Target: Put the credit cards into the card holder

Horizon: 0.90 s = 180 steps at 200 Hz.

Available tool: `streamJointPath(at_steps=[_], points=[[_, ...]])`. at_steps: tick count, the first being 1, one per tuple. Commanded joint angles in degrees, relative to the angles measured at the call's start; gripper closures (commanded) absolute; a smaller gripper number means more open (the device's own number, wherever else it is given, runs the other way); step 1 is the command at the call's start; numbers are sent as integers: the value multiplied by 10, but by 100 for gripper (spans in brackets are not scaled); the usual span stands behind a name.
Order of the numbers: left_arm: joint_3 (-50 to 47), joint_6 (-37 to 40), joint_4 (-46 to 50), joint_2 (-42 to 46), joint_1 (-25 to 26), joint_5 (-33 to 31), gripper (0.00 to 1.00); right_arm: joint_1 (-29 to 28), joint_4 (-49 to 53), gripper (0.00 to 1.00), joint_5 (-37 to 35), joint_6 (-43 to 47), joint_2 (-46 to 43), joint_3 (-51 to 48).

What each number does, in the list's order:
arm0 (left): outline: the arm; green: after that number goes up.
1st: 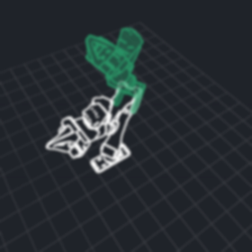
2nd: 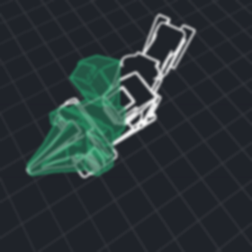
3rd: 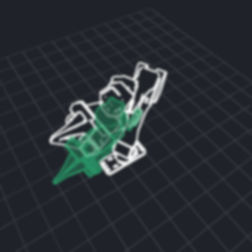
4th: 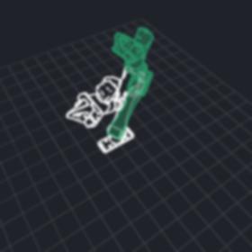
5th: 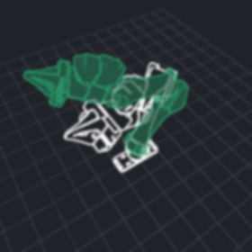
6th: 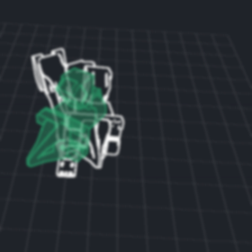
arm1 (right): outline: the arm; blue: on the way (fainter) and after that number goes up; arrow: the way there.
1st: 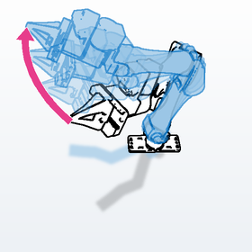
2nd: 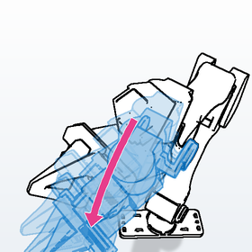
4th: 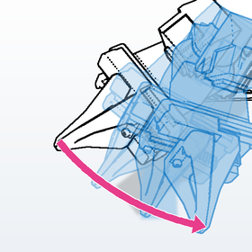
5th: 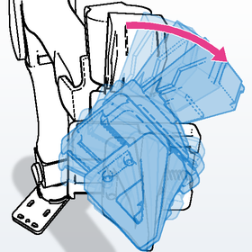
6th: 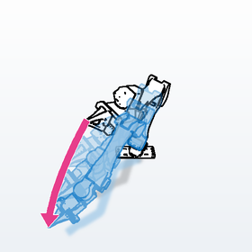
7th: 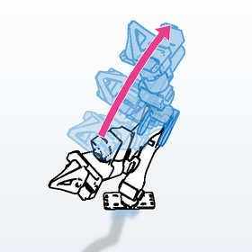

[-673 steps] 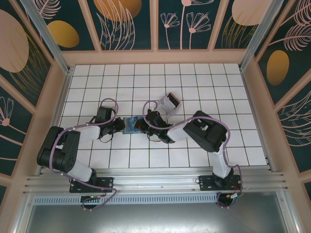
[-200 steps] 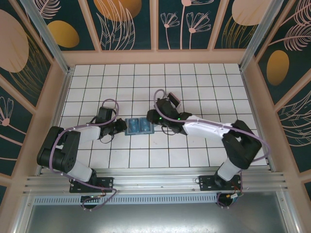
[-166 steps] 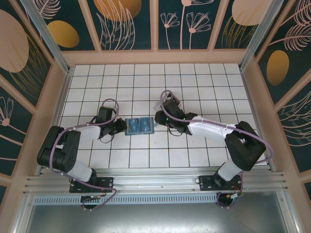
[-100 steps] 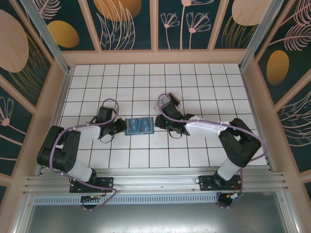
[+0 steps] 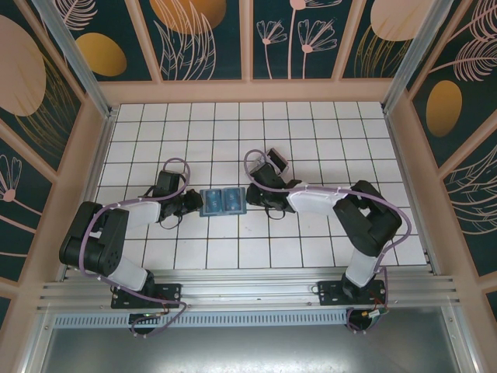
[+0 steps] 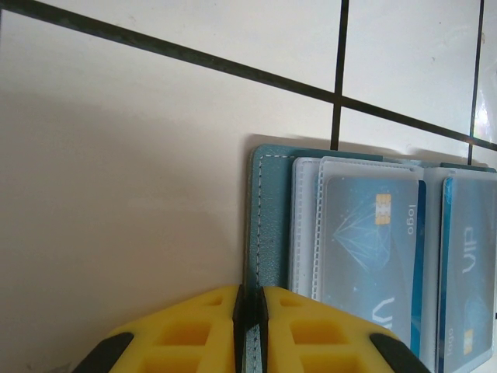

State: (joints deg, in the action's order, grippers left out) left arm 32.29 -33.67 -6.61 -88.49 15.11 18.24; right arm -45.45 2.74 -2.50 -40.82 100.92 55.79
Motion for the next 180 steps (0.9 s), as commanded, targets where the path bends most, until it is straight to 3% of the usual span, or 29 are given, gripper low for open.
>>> streamJointPath(at_steps=[1, 30, 69, 149, 180], points=[[-8, 8, 45, -10, 9, 20, 82, 3, -12, 83, 12, 8, 9, 18], [-7, 7, 42, -13, 8, 21, 82, -1, -3, 91, 14, 13, -10, 17], [-4, -7, 29, -15, 15, 33, 82, -25, 7, 91, 47, 13, -46, 43], [16, -86, -33, -51, 123, 42, 82, -58, -39, 90, 121, -5, -8, 113], [16, -91, -23, -38, 127, 31, 81, -52, -40, 90, 119, -3, 6, 103]])
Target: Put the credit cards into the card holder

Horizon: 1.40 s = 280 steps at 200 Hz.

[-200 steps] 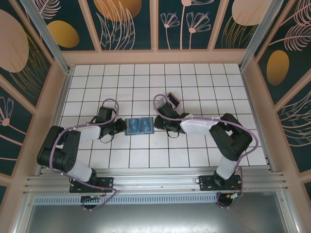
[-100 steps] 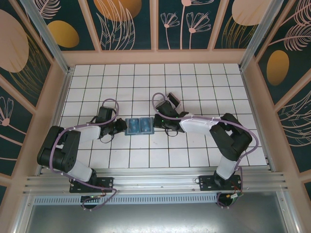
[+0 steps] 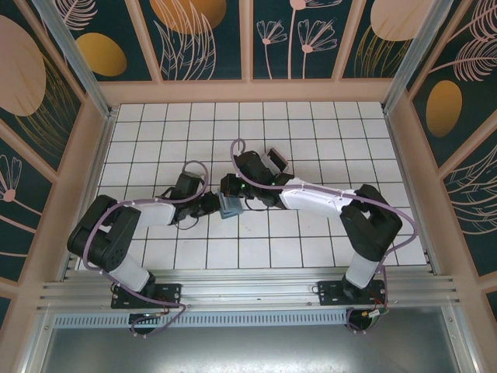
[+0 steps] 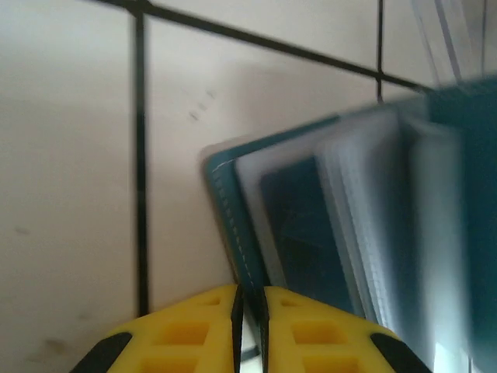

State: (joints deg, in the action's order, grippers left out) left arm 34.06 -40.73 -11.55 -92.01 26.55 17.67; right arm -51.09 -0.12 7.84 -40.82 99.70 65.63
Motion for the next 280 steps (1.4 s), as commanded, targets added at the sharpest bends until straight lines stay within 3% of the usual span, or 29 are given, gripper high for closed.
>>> streamJointPath(at_steps=[1, 34, 79, 115, 127, 146, 173, 238, 280], points=[[-1, -20, 28, -2, 13, 36, 81, 5, -11, 90, 16, -3, 18, 4], [3, 10, 99, 39, 1, -13, 77, 12, -15, 89, 14, -7, 19, -17], [2, 39, 179, 137, -79, -28, 73, -4, 7, 89, 25, -2, 49, 2], [24, 52, 211, 175, -103, -45, 73, -31, 11, 86, 45, 6, 77, 32], [32, 50, 212, 175, -103, -38, 73, -41, 26, 82, 41, 14, 84, 50], [40, 44, 208, 181, -103, -25, 73, -48, 71, 67, 30, 33, 98, 85], [53, 46, 211, 189, -103, -15, 73, -47, 65, 55, 10, 39, 54, 64], [91, 47, 207, 182, -102, 36, 73, 26, 65, 57, -27, 26, -109, -32], [149, 47, 226, 150, -51, 33, 75, 65, 37, 66, 2, 15, -86, -95]])
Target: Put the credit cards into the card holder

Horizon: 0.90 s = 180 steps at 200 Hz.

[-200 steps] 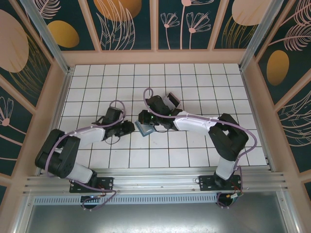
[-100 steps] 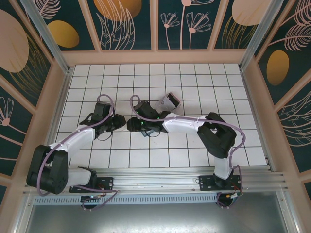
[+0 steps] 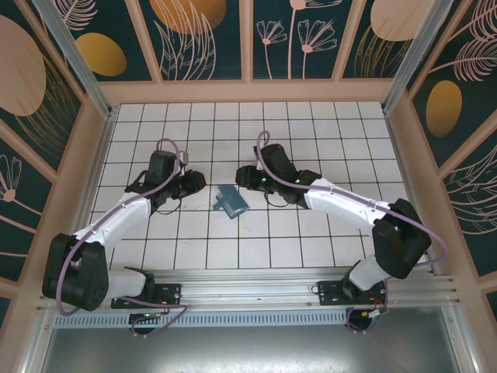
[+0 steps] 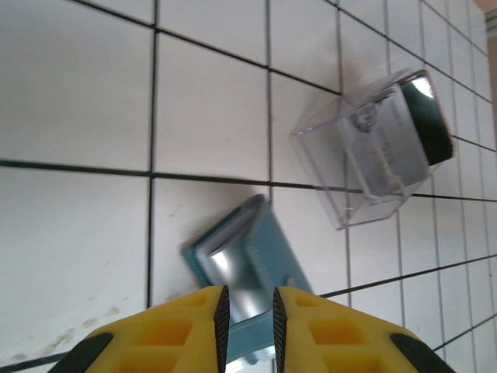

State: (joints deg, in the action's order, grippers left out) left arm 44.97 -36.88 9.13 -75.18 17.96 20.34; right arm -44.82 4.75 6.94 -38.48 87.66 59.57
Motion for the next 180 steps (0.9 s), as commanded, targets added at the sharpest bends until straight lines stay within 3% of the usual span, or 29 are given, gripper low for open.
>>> streamJointPath(at_steps=[1, 29, 62, 85, 157, 180], points=[[42, 8, 19, -20, 37, 5, 75, 3, -12, 66, 12, -9, 37, -35], [67, 2, 25, -49, 76, -6, 76, -5, -42, 71, 30, -14, 88, -33], [56, -4, 15, -68, 86, -2, 82, -29, -32, 81, 33, 2, 145, 5], [27, -28, -31, -80, 90, 23, 85, -33, -26, 83, 33, 7, 165, 11], [-19, -22, -89, -179, 93, 9, 87, -37, -13, 83, 21, 10, 152, 7], [-41, -23, -93, -185, 94, -20, 92, -26, -16, 72, 10, 4, 121, -4]])
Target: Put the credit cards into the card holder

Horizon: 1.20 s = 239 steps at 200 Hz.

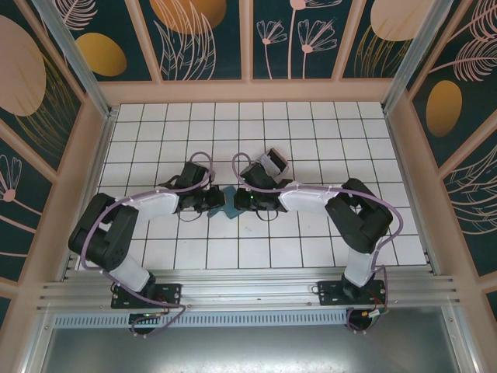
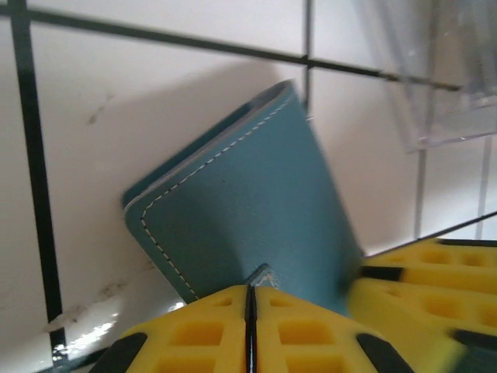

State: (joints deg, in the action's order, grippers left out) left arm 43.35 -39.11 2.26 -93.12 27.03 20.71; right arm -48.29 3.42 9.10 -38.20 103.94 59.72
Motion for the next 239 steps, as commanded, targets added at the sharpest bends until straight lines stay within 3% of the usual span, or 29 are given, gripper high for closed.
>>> streamJointPath(at_steps=[1, 18, 35, 89, 104, 127, 153, 181, 212, 239], points=[[-26, -2, -26, -5, 3, -25, 92, 10, -2, 72, -12, 1, -43, -6], [-45, -6, -33, 2, 3, -35, 93, 30, -2, 59, -10, -5, -52, -20], [-62, -13, -48, 1, 3, -27, 95, 42, -20, 54, 23, -14, -42, -32], [-88, -23, -74, 1, 3, -22, 97, 19, -80, 50, 103, -43, 33, -27], [-90, -25, -78, 0, 3, -21, 97, 12, -118, 53, 127, -58, 50, -26], [-86, -24, -75, 5, 3, -21, 97, 7, -152, 78, 116, -71, 48, -32], [-78, -23, -63, 28, 2, -27, 93, 6, -113, 90, 47, -50, 8, -33], [-45, -11, 2, 69, -2, -73, 70, 0, 15, 92, -70, 2, -69, -16], [-15, -1, 36, 103, -26, -77, 67, -34, 238, 92, -261, 54, -128, 40], [-14, -1, 36, 141, -52, -84, 67, -85, 409, 92, -412, 47, -140, 93]])
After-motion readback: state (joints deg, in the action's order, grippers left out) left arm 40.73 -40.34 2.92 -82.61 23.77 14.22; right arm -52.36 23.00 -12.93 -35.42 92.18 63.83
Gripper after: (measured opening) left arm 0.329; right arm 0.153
